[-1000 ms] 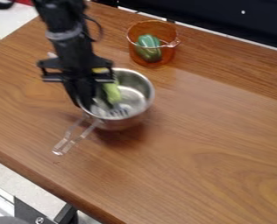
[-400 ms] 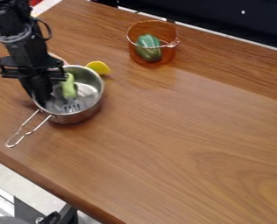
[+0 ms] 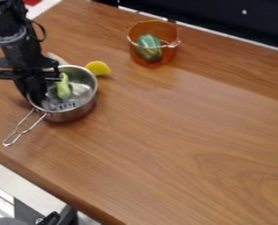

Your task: Move the silver pot to the bottom left of the table

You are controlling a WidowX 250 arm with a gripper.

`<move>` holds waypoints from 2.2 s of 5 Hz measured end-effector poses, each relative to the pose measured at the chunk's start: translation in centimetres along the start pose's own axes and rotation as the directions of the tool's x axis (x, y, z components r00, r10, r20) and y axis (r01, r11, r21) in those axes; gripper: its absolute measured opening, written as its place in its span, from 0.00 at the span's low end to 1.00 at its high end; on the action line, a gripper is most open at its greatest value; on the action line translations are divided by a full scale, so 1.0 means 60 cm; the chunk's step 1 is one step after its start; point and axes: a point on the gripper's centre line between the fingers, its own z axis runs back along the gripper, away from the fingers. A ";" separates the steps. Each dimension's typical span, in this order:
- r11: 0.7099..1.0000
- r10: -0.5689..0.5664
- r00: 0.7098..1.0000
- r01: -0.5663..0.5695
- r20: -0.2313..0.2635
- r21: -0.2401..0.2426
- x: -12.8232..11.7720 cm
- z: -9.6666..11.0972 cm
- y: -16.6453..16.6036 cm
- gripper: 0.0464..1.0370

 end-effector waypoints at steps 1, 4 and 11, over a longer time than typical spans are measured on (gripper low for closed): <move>1.000 0.019 1.000 -0.019 -0.012 -0.001 0.001 -0.003 -0.001 0.18; 0.983 0.178 0.982 -0.180 0.067 0.028 0.009 0.056 -0.012 0.93; 0.961 0.248 0.968 -0.239 0.048 -0.143 -0.041 0.084 -0.344 0.96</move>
